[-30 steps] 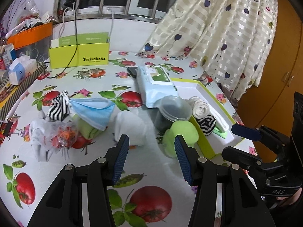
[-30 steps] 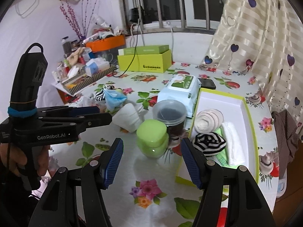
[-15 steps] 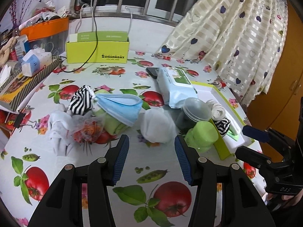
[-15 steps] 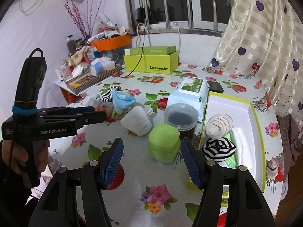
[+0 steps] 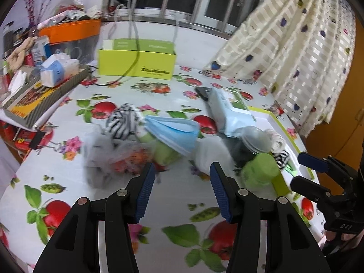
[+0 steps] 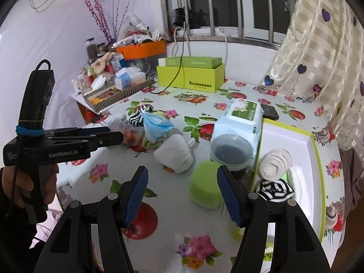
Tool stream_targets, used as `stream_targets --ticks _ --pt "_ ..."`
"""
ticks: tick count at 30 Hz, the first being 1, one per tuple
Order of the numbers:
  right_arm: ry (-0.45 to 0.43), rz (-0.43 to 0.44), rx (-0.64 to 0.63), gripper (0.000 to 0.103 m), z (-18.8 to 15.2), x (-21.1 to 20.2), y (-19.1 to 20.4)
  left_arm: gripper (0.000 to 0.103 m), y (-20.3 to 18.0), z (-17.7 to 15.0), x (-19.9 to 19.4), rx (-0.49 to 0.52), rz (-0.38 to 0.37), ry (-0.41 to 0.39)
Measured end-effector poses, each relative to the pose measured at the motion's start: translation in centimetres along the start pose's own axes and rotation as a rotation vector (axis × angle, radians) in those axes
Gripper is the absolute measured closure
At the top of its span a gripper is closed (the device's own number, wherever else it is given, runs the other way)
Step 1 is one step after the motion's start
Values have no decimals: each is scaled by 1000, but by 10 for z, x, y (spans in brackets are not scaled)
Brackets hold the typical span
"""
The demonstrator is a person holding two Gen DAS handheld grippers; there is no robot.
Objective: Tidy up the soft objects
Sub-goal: 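Withdraw both tools from the tray back toward the pile, then grasp the blue face mask with the right gripper while the left tool reaches the clear plastic bag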
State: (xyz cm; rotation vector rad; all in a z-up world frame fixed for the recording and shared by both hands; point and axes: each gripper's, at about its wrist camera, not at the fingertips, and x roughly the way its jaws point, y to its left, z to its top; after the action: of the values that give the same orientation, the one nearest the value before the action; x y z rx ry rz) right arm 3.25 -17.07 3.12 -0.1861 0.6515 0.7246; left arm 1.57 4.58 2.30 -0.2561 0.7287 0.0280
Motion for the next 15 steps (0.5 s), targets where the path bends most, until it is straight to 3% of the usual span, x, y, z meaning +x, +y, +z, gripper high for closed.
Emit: stream_targets --ticks 15 --pt "56 57 -106 40 41 67 36 52 80 7 9 -114 142 -20"
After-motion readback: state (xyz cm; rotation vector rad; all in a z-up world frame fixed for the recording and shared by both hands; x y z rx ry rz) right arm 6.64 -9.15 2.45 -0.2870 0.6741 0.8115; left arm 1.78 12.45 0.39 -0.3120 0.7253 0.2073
